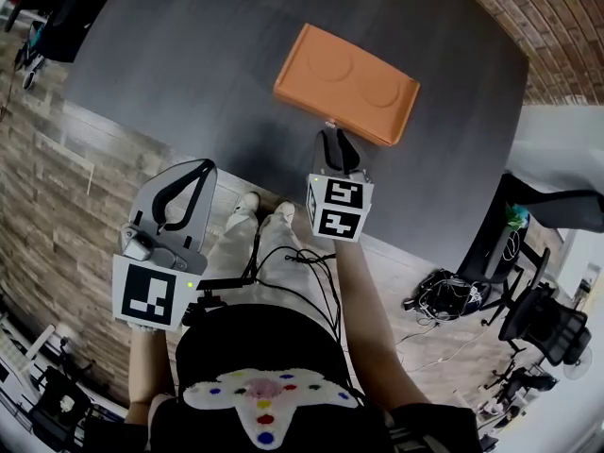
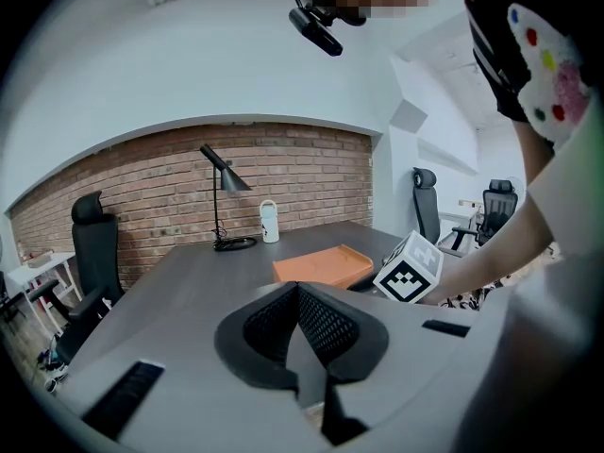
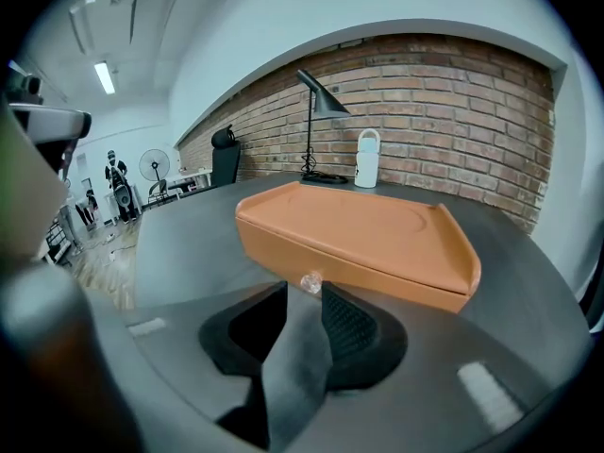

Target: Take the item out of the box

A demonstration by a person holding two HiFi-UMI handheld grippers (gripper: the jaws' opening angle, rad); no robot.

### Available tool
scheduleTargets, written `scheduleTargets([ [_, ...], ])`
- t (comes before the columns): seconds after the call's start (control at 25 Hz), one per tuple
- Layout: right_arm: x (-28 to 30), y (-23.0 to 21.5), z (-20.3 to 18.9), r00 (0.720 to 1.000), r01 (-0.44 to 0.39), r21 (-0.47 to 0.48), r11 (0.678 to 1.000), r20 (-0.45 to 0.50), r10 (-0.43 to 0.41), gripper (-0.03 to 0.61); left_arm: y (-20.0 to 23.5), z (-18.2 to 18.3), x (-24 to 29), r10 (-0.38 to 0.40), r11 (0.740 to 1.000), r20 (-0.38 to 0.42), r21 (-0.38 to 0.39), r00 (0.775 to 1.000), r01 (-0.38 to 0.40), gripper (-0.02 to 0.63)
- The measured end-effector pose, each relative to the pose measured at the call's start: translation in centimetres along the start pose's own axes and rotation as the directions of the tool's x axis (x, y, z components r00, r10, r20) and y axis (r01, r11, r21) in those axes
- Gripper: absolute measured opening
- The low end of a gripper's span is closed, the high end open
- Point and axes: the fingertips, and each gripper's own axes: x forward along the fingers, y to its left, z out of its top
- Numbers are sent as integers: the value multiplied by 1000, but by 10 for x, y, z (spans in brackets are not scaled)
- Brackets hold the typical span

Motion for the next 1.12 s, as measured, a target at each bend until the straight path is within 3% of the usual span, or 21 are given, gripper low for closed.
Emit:
scheduleTargets([
  [0.36,18,-1,-1,1000,11,63,998,-13,-10,110,4,-8,3,11,1000,-16,-23,1000,-11,5],
  [0.52,21,-4,-4,999,46,60,997,-22,-44,81,4,-11,2,8,1000,-17,-24,1000,-9,4],
  [1.12,19,-1,-5,997,75,61,995,-21,-74,75,3,-14,-1,-21,1000,-17,-8,1000,21,5],
])
